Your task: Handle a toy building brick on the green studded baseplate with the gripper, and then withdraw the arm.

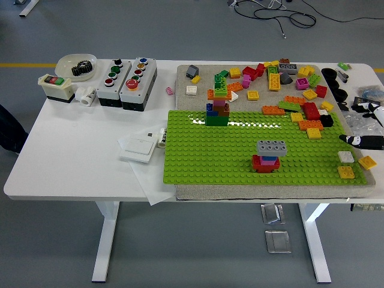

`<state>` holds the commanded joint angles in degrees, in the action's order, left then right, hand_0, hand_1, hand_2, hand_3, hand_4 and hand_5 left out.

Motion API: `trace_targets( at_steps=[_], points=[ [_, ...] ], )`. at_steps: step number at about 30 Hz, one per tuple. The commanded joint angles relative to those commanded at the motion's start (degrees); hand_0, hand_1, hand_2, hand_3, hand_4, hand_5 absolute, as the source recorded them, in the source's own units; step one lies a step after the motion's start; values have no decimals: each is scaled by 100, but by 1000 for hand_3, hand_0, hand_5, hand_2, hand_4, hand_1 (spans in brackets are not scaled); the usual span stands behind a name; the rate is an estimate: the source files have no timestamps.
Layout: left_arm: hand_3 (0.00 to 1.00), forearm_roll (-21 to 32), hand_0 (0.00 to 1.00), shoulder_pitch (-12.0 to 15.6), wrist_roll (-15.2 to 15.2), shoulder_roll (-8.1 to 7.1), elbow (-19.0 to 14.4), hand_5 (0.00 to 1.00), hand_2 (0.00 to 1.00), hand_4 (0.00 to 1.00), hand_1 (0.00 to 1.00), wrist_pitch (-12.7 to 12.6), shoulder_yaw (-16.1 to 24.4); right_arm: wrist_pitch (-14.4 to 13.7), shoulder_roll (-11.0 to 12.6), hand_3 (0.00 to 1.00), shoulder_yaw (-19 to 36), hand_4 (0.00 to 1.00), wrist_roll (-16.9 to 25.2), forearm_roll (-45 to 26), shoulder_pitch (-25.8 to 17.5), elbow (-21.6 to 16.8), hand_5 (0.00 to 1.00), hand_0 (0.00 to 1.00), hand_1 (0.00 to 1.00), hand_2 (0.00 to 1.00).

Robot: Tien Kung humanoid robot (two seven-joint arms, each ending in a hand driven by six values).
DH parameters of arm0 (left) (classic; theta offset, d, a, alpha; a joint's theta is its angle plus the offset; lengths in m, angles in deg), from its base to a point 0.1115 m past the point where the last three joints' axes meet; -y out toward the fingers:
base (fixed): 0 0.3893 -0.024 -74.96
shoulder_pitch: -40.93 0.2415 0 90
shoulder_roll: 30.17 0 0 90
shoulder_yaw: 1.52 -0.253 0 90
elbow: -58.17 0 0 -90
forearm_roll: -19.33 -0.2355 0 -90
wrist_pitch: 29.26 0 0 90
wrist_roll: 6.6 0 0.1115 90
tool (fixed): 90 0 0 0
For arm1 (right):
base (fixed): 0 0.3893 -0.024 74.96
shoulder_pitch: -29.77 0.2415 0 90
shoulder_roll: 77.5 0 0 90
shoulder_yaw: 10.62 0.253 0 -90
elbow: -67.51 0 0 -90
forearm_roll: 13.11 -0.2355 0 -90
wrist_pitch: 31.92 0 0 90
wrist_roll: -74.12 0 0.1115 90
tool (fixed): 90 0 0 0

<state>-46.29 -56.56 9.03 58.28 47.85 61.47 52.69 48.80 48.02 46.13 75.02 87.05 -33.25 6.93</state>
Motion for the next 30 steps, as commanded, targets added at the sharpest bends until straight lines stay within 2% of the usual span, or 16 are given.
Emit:
trace_targets(
  at_steps=[2, 5, 16, 19, 20, 25, 26, 30],
  points=[
    [562, 3, 777, -1, 0, -2, 0, 613, 648, 589, 719, -1, 0, 58, 5, 793, 9, 902, -16, 146, 8, 13, 333, 751, 717, 741],
    [562, 1, 777, -4, 4, -9, 0, 613, 648, 589, 719, -7, 16, 293, 51, 793, 38, 902, -47, 308, 18, 17, 333, 751, 717, 741],
    [562, -60, 777, 0, 15, -12, 0, 613, 647, 589, 720, -4, 56, 725, 242, 745, 138, 889, 55, 281, -166, -238, 313, 728, 700, 723],
    [562, -76, 777, 14, 18, -11, 0, 613, 647, 589, 720, -4, 67, 759, 293, 745, 105, 889, 112, 355, -243, -365, 313, 728, 700, 723],
    [562, -79, 776, 17, 18, -11, 0, 614, 647, 589, 721, -3, 67, 756, 300, 663, 94, 866, 131, 406, -265, -405, 307, 688, 663, 685],
    [562, -83, 776, 24, 16, -11, 0, 614, 647, 589, 721, 5, 48, 759, 322, 663, 34, 866, 237, 839, -321, -569, 307, 688, 663, 685],
    [562, -83, 777, 26, 15, -11, 0, 614, 647, 589, 723, 5, 47, 766, 325, 572, 29, 832, 248, 896, -326, -582, 293, 645, 631, 628],
    [562, -86, 777, 38, 16, -10, 0, 614, 647, 589, 723, 4, 50, 847, 346, 572, 4, 832, 309, 1259, -359, -637, 293, 645, 631, 628]
  ],
)
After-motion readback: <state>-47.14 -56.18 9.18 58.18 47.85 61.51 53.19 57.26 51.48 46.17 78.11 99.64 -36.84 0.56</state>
